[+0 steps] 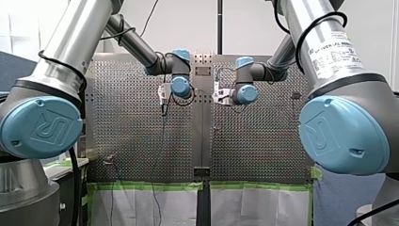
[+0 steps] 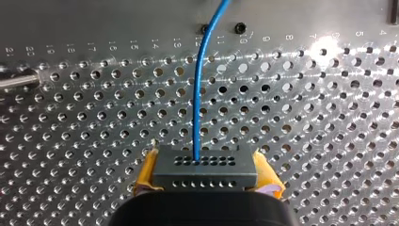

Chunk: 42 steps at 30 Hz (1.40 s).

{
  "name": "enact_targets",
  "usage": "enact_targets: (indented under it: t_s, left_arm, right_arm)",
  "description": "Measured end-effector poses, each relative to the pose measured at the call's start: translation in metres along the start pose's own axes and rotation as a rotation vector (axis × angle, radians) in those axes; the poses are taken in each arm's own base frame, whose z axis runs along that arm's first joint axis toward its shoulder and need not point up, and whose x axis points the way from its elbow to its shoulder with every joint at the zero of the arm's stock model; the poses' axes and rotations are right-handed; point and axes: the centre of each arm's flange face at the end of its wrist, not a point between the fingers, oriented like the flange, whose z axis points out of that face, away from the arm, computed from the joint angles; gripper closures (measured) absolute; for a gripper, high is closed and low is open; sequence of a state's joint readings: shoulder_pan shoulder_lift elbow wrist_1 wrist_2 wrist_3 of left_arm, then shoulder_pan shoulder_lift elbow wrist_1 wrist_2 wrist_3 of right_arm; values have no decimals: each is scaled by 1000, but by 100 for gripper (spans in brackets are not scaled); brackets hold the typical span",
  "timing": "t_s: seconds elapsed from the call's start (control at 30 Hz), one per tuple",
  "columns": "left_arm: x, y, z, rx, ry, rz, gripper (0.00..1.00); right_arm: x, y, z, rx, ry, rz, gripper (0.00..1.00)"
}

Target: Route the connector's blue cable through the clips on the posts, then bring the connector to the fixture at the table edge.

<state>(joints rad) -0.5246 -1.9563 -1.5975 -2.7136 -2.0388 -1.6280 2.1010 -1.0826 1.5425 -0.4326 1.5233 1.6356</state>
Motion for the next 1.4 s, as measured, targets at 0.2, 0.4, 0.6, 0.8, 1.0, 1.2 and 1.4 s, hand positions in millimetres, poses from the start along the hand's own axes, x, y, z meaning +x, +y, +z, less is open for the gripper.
enact_targets:
  t_s: [0.2, 0.4, 0.6, 0.8, 1.0, 1.2, 1.4]
  left_arm:
    - [2, -7, -8, -11, 0, 2, 99]
    - [9, -8, -14, -22, -1, -1, 99]
    - [16, -7, -20, -24, 4, 1, 99]
    - [23, -8, -25, -17, 3, 3, 99]
    - [31, -10, -31, -6, 2, 3, 99]
    - [38, -14, -35, 10, 7, 5, 99]
    - [63, -20, -37, 26, 38, 16, 99]
  right_arm:
    - [-3, 0, -3, -2, -25, 0, 100]
    - [-8, 1, -8, -13, -68, -9, 100]
    - [-15, 2, -13, -24, -87, -12, 100]
    - [-27, 3, -20, -29, -101, -13, 100]
    - [-35, 4, -25, -37, -114, -18, 100]
    - [-39, 4, -28, -40, -119, -21, 100]
    - [-40, 2, -29, -39, -125, -24, 100]
